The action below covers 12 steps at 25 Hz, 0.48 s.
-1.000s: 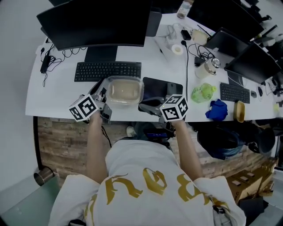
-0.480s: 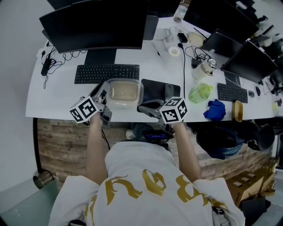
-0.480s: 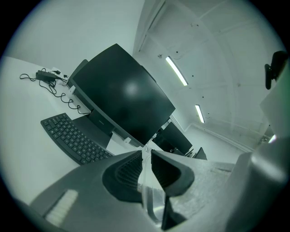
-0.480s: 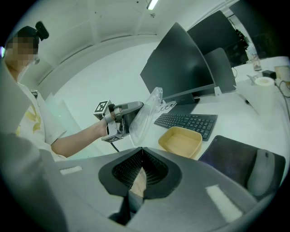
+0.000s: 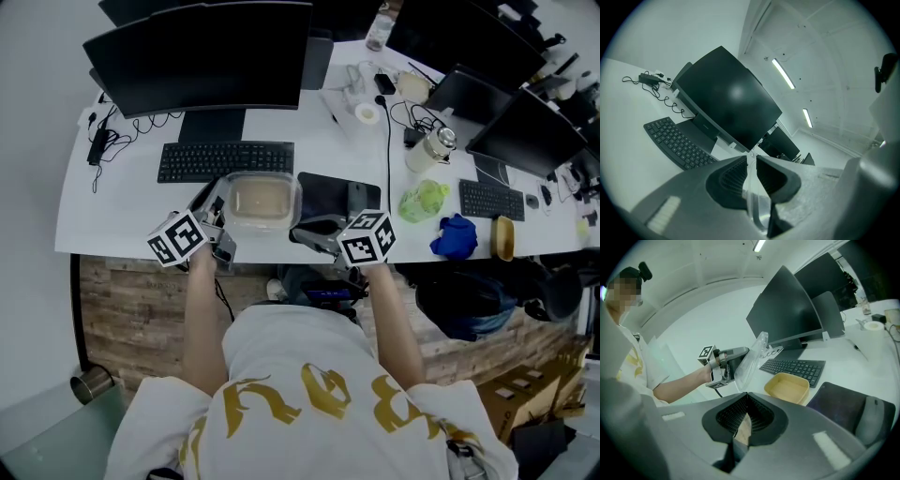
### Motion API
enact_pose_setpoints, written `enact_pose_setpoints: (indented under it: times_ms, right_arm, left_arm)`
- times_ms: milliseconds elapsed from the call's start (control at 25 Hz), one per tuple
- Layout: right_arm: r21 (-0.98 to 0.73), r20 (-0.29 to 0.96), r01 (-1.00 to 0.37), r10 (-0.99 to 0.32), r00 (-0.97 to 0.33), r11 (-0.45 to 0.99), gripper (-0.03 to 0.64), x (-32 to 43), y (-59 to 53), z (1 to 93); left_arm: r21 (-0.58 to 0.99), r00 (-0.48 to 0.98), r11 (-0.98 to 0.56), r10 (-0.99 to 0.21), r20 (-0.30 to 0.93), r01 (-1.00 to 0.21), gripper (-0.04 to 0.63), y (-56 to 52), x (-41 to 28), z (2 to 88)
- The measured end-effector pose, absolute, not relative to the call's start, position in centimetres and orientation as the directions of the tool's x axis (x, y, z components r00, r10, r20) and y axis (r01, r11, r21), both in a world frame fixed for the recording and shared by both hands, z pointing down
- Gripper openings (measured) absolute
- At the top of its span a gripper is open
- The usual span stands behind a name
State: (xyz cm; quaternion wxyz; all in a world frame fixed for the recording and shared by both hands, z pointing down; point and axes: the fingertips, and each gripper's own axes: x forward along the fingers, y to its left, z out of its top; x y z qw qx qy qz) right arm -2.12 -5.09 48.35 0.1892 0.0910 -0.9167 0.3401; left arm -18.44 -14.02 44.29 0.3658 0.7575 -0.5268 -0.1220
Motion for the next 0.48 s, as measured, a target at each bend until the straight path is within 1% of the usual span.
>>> enact_pose_setpoints:
  times_ms: [480]
  right_arm:
    - [-0.6, 0.393, -0.279, -0.028, -0.919, 0.749, 0.028, -2.26, -5.02, 48.46]
  left_arm:
    - [0.696, 0.416, -0.169, -0.887, 0.202, -0.698, 0.057, -13.9, -18.3, 44.32]
